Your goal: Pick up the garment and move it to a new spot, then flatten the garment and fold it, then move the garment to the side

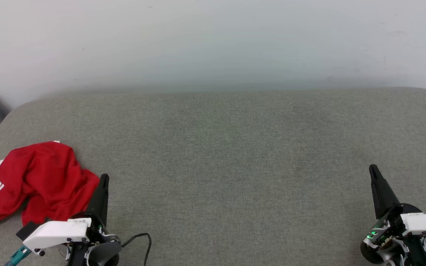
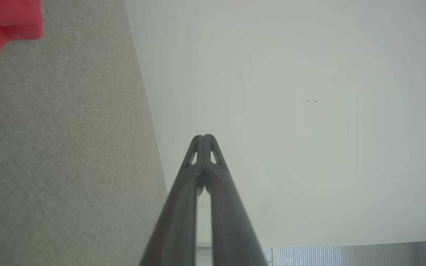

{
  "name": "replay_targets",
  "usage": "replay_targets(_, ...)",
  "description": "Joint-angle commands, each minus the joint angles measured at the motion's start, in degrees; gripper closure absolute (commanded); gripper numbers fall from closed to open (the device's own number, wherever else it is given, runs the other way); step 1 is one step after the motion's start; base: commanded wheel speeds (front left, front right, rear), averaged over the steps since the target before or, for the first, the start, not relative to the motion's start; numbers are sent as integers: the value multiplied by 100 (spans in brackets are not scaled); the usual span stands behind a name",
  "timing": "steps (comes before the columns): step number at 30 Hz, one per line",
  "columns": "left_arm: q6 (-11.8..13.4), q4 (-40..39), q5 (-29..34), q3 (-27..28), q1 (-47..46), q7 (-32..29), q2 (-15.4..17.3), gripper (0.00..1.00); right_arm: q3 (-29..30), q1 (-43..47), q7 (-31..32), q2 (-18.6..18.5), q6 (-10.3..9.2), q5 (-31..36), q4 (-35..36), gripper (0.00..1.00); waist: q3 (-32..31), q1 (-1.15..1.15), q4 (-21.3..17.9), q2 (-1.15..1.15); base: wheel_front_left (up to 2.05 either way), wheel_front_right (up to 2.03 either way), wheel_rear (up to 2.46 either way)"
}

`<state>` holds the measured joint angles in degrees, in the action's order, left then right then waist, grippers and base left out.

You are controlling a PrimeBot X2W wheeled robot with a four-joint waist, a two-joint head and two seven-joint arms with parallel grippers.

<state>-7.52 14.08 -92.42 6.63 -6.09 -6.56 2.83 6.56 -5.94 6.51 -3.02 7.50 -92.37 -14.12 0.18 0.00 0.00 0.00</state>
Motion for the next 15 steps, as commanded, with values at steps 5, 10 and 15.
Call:
replay_targets(5,-20,-2,3,11,-32,-11,-14,100,-3,-66,-2,27,-2,-8,-6,100,0,0,0,0,0,0,0)
replay_targets(10,-20,-2,4,11,-32,-11,-14,100,-3,-66,-2,27,-2,-8,-6,100,0,0,0,0,0,0,0)
replay_targets(15,-20,-2,3,11,-32,-11,-14,100,-3,-67,-2,27,-2,-8,-6,100,0,0,0,0,0,0,0)
